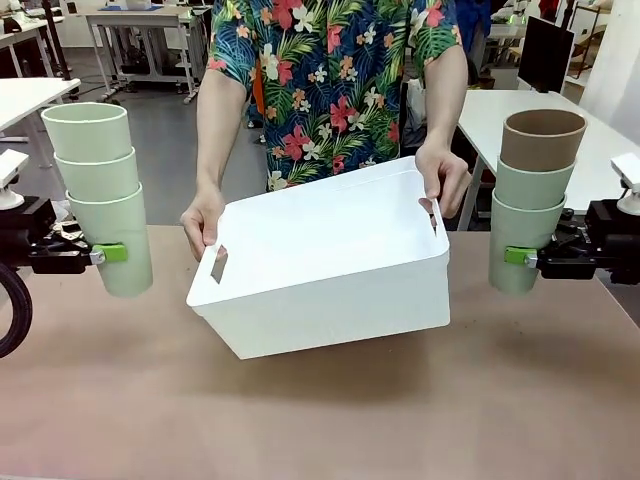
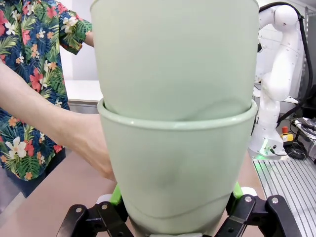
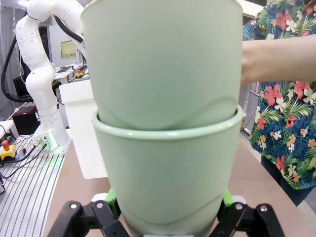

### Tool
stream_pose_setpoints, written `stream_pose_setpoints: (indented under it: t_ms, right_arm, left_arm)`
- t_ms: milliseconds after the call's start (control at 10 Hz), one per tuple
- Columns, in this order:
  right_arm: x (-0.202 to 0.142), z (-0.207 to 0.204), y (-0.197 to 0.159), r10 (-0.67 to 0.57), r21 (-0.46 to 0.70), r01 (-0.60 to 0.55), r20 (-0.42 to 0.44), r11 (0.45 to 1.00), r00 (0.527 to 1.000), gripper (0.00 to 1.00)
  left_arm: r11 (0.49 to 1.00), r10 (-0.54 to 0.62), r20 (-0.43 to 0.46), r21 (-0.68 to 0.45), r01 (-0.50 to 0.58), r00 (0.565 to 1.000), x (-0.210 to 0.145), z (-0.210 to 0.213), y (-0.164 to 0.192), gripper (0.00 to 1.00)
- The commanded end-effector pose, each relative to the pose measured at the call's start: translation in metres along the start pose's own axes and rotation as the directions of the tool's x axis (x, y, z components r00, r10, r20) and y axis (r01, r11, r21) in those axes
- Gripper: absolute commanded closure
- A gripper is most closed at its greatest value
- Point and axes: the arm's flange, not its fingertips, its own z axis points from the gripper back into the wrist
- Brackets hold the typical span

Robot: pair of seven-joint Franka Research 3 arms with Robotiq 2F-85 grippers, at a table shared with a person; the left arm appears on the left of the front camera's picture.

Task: Stack the cups and store them in the basket.
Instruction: Place the stack of Reusable plastic cups into the Pantry Basket.

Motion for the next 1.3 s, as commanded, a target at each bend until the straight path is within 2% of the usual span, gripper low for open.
stream_pose_setpoints:
  t_ms: [0, 400, 700, 900, 1200]
  right_arm:
    - [0.004, 0.000, 0.000, 0.009, -0.001, -0.009, 0.001, 1.000, 1.000, 0.15]
    - [0.004, 0.000, 0.000, 0.009, -0.001, -0.009, 0.001, 1.000, 1.000, 0.15]
    - [0.004, 0.000, 0.000, 0.009, -0.001, -0.009, 0.001, 1.000, 1.000, 0.15]
    - [0.004, 0.000, 0.000, 0.009, -0.001, -0.009, 0.001, 1.000, 1.000, 0.15]
    - [0.004, 0.000, 0.000, 0.009, -0.001, -0.009, 0.001, 1.000, 1.000, 0.15]
  left_arm:
    - [1.000, -0.010, -0.053, 0.027, 0.011, 0.999, 0.034, -0.006, -0.012, 0.13]
    - [0.999, 0.004, -0.186, 0.036, 0.003, 0.982, 0.107, -0.041, -0.033, 0.13]
    - [0.997, 0.008, -0.351, 0.071, 0.018, 0.936, 0.150, -0.091, -0.049, 0.13]
    - [0.997, 0.006, -0.453, 0.070, 0.029, 0.891, 0.160, -0.128, -0.051, 0.13]
    - [0.997, 0.012, -0.558, 0.075, 0.035, 0.830, 0.169, -0.179, -0.046, 0.13]
